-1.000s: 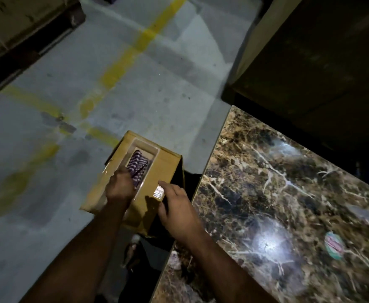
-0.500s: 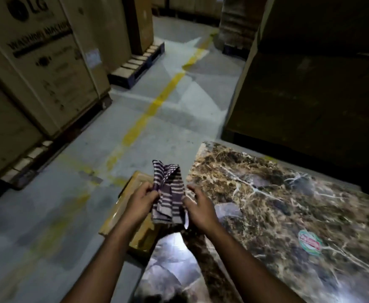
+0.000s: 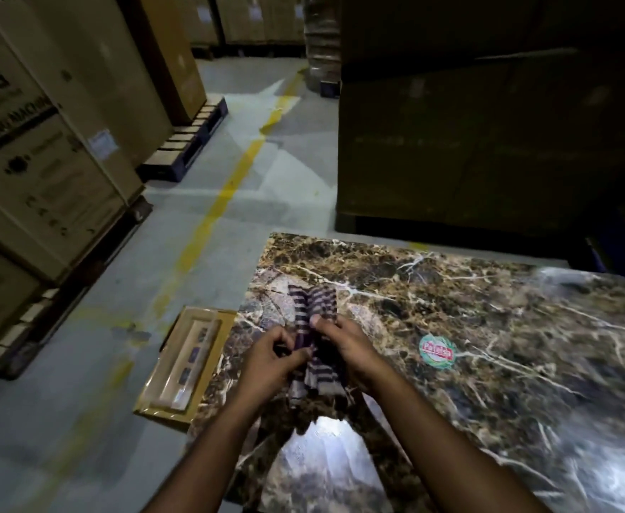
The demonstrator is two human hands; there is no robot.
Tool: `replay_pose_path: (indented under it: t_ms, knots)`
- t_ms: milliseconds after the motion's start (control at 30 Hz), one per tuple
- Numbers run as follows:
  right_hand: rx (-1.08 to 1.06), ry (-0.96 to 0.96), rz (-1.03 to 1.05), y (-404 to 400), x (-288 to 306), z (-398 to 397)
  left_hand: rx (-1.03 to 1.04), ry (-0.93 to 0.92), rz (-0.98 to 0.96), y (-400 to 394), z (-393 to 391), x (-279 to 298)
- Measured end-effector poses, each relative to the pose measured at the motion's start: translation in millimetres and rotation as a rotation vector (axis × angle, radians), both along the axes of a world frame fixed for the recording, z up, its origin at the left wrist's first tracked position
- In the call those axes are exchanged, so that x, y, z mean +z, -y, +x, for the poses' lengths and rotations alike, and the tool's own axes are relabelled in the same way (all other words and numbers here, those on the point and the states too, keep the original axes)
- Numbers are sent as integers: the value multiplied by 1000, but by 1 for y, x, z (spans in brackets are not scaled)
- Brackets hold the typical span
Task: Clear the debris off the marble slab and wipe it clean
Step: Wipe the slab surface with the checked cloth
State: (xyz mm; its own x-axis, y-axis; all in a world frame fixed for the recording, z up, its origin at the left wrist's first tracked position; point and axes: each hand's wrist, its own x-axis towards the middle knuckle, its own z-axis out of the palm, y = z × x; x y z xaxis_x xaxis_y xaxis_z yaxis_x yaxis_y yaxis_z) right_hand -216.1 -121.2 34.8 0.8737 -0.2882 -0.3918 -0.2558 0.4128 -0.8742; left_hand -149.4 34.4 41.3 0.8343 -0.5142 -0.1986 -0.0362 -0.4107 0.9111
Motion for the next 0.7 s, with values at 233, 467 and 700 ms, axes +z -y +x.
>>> replay_pose_path:
  t_ms: [233, 467, 700]
  knots:
    - [-51, -69, -190, -5, -4, 2, 44, -121, -29, 1, 8, -8]
    - [-54, -140, -232, -9, -27, 13, 215, -604, -294, -29, 40, -23]
    - [34, -201, -182, -13, -37, 33, 157, -609, -239, -36, 65, -43]
